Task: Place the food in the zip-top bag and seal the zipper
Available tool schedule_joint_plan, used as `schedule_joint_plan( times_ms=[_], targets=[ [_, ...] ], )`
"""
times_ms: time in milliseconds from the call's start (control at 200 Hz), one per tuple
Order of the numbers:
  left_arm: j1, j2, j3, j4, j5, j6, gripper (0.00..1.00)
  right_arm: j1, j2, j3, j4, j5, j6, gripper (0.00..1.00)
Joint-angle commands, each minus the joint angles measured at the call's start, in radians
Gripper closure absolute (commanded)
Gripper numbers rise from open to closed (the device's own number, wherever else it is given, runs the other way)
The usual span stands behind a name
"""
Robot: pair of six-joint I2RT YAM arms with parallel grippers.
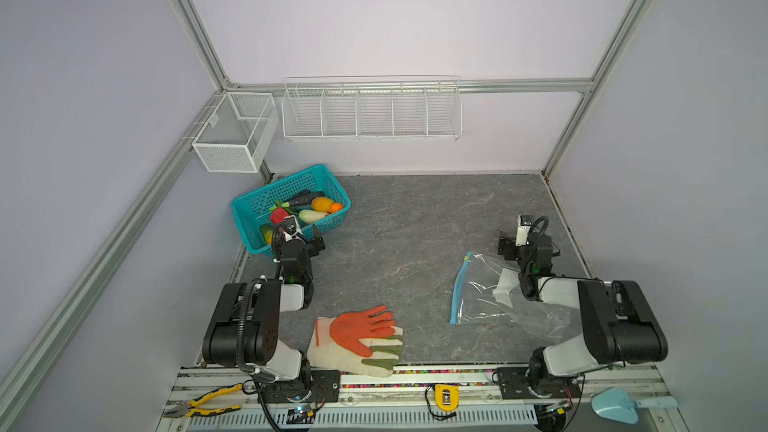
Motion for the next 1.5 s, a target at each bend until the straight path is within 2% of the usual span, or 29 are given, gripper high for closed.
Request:
schedule_joint_plan(
  times_ms=[0,1494],
  targets=[
    [0.0,0.02,0.006,-0.035,0.007,-0.011,0.01,-0.008,0.006,0.01,0.011,-0.025,-0.003,0.11],
    [0.0,0.02,0.006,-0.034,0.006,-0.01,0.01,-0.011,-0.003,-0.006,0.034,-0.038,0.0,0.11]
  ],
)
